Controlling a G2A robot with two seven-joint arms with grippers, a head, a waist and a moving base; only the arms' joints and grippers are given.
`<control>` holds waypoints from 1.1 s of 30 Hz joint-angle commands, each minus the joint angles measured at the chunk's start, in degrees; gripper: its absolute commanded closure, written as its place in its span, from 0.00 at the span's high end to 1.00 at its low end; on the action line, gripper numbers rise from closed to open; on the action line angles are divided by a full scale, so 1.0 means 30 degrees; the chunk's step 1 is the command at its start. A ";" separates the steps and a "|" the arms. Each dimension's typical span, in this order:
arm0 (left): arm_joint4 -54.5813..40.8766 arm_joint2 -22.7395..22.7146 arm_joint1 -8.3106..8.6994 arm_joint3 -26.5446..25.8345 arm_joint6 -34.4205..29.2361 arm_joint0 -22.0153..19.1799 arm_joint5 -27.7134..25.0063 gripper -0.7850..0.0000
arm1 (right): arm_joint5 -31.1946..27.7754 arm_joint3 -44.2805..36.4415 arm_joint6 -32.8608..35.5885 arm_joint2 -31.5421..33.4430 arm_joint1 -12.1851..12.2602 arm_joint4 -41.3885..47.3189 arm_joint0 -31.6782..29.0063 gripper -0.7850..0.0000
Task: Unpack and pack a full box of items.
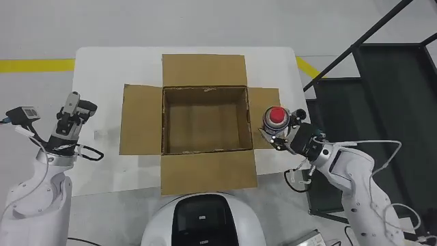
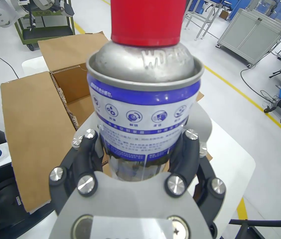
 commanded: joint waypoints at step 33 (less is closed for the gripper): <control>0.0000 0.0000 0.0000 0.0000 0.0000 0.0000 0.0000 1.00 | -0.0255 0.5510 -0.9200 0.3303 0.0016 0.0790 -0.3248 0.00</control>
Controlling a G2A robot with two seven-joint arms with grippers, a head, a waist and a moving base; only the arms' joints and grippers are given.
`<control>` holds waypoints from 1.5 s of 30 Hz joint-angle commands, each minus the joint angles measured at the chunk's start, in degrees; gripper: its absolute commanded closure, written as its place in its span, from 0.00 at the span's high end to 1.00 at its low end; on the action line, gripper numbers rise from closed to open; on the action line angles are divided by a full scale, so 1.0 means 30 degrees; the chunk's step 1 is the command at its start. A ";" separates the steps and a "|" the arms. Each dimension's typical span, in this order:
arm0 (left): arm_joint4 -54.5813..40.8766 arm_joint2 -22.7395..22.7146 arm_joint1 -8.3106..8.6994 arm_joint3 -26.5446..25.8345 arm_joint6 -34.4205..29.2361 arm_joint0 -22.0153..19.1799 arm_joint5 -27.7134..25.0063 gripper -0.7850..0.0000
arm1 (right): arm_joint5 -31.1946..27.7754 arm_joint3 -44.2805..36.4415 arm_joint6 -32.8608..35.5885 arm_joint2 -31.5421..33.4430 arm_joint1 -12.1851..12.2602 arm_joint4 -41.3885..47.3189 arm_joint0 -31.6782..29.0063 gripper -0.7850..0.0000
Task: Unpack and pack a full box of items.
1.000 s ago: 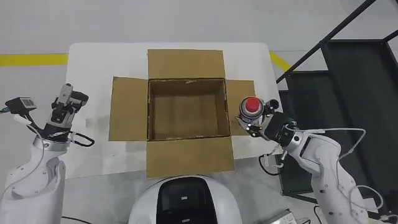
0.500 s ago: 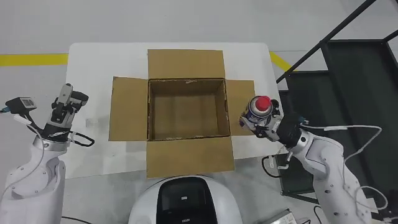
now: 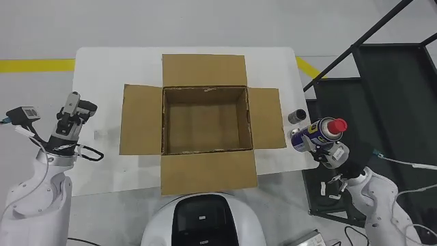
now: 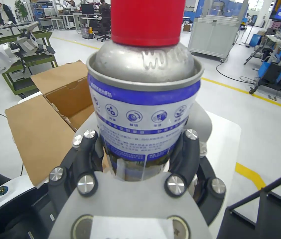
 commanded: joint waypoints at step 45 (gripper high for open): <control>0.0000 0.0000 0.0000 0.0000 0.0000 0.0000 0.0000 1.00 | 0.4695 1.2777 -0.7679 -0.4091 -0.0517 -0.1525 0.3962 0.00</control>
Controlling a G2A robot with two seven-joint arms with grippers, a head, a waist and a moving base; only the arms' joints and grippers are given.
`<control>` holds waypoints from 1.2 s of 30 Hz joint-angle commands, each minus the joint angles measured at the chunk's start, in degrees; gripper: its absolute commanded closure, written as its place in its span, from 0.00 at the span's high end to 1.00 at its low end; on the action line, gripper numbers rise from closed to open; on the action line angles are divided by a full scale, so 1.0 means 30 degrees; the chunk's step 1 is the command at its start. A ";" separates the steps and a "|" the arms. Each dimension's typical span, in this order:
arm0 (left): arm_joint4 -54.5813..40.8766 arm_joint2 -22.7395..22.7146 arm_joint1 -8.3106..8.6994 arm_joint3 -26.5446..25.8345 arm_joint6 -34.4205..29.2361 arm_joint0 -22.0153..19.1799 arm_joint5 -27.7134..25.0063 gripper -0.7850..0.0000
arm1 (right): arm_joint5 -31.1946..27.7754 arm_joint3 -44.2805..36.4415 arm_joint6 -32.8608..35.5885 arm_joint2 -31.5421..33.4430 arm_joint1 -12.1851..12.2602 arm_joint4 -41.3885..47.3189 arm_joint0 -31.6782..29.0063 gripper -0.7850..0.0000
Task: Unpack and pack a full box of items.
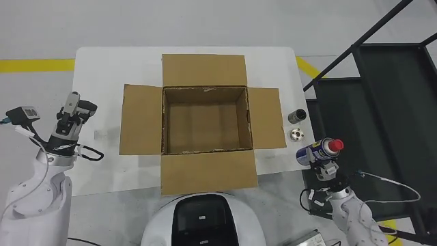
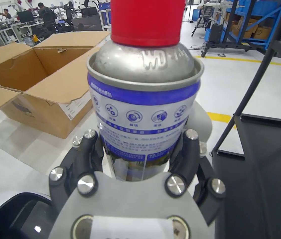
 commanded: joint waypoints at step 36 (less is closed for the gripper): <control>0.0000 0.0000 0.0000 0.0000 0.0000 0.0000 0.0000 1.00 | 0.4089 1.0508 -0.5607 -0.4091 -0.0593 -0.2559 0.6803 0.00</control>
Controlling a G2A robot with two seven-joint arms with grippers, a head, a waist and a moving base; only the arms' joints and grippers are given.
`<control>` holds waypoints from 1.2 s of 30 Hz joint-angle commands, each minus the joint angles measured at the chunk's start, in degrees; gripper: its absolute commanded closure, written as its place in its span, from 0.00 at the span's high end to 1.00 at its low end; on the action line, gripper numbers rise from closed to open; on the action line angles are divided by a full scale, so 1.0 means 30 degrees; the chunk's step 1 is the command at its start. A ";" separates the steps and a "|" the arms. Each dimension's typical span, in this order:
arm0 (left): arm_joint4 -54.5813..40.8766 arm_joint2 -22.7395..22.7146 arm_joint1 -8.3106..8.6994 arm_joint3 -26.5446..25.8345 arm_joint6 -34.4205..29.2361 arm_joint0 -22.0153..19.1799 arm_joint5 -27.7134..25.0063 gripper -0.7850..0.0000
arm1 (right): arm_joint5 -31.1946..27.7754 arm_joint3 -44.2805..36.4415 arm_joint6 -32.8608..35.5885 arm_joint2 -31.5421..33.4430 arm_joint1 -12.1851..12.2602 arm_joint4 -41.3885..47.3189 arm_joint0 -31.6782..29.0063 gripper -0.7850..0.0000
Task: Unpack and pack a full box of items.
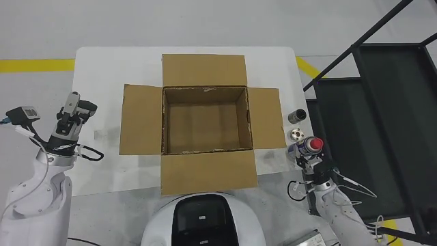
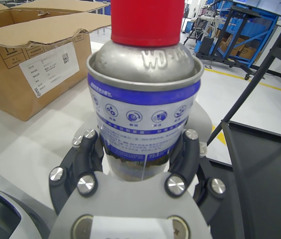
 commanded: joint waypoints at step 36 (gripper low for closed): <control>0.0000 0.0000 0.0000 0.0000 0.0000 0.0000 0.0000 1.00 | 0.0316 -0.0260 -0.2332 -0.0639 0.0532 0.1895 -0.2137 1.00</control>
